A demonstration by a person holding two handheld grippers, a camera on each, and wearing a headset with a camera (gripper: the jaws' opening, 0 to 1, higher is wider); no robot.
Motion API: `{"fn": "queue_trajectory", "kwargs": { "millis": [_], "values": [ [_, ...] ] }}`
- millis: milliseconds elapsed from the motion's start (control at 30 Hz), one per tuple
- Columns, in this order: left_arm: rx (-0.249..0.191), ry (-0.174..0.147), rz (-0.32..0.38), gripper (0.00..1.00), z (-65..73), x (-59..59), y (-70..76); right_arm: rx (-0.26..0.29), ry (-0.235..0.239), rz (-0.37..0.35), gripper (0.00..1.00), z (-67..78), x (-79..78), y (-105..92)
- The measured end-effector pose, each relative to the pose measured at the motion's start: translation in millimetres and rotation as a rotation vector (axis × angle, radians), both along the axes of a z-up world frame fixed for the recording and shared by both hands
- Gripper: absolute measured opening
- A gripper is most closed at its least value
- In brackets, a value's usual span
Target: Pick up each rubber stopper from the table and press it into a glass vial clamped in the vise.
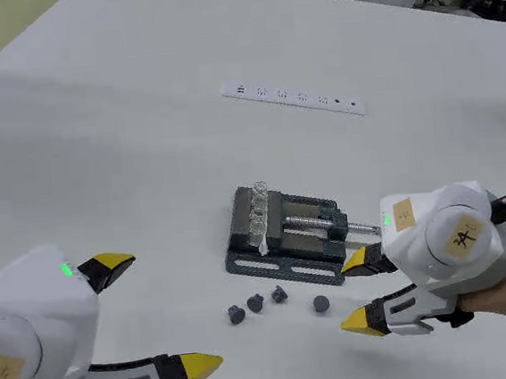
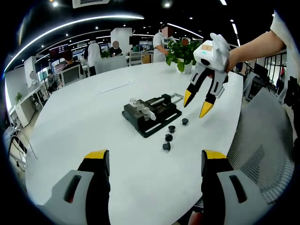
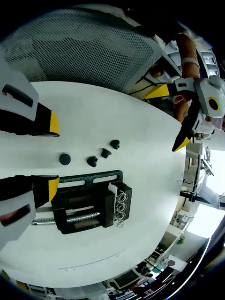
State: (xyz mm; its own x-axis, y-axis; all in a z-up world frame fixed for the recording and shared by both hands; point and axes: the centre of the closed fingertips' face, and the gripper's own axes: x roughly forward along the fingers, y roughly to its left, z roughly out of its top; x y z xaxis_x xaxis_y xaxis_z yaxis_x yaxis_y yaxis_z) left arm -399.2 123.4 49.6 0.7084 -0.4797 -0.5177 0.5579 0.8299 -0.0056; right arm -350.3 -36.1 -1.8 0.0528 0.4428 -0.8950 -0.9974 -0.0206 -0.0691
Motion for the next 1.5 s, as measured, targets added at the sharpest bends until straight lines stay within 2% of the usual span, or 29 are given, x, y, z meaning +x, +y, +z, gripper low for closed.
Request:
{"fn": "queue_trajectory", "kwargs": {
  "millis": [133,567,667,767,933,1500],
  "values": [
    [-0.004,0.008,0.001,0.79,-3.5,-2.4,0.8,-0.035,-0.008,0.037,0.29,-7.0,0.2,3.7],
    [-0.021,0.019,0.021,0.78,-10.5,-5.0,8.5,-0.089,-0.004,0.115,0.16,-19.0,4.6,15.1],
    [-0.024,0.023,0.025,0.78,-11.5,-5.8,9.4,-0.101,-0.008,0.13,0.15,-17.6,4.0,15.3],
    [-0.027,0.026,0.027,0.78,-12.5,-6.3,9.9,-0.108,0.008,0.142,0.11,-18.4,2.0,15.4],
    [-0.032,0.032,0.032,0.78,-14.4,-8.1,11.7,-0.123,-0.005,0.148,0.13,-21.1,6.2,15.1],
    [-0.039,0.04,0.029,0.77,-15.4,-8.1,11.0,-0.152,-0.003,0.185,0.09,-24.6,6.2,14.6]
  ]
}}
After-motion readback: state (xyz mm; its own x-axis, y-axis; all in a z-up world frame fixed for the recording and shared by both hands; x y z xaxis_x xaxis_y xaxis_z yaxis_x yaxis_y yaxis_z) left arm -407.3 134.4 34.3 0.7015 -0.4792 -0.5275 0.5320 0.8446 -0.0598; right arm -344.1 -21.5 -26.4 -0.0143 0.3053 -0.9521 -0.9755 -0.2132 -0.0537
